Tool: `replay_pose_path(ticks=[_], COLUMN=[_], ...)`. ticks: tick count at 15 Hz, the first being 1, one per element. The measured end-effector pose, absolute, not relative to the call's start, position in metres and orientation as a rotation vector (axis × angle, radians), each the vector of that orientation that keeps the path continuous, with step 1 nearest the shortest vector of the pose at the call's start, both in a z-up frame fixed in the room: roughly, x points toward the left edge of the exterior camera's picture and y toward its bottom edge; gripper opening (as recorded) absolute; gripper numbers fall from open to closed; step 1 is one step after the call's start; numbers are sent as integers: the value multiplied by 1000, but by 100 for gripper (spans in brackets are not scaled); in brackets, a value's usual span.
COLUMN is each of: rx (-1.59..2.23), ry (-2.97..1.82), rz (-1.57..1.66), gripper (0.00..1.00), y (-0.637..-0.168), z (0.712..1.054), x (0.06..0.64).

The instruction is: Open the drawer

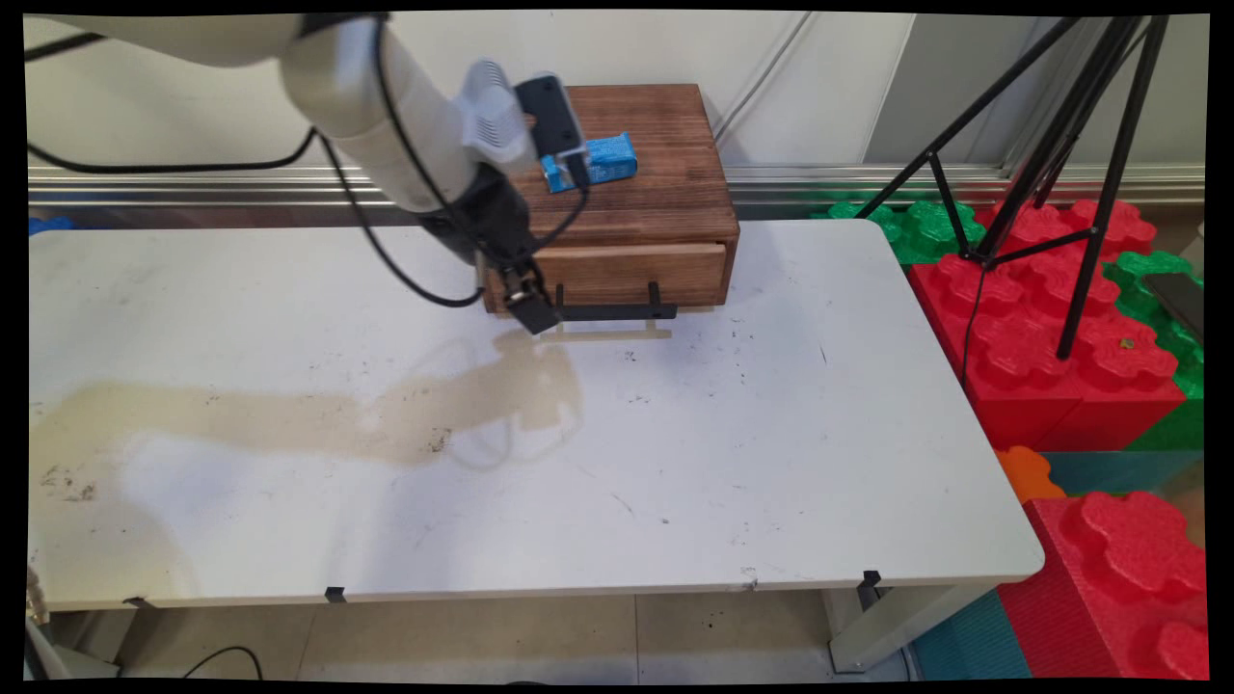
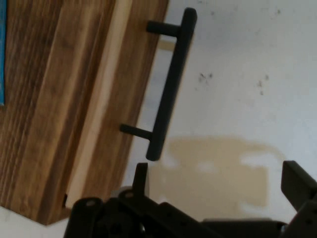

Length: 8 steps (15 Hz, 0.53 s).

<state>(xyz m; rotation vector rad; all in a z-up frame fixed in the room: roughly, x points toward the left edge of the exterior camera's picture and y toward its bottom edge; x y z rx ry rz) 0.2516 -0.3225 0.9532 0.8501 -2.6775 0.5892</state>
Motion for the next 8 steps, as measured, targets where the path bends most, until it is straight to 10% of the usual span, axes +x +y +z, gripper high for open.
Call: replay_pose_path(ticks=[8], rx=[814], ry=[-2720], rz=[609], gripper=[100], y=[-367], z=[917], x=[230])
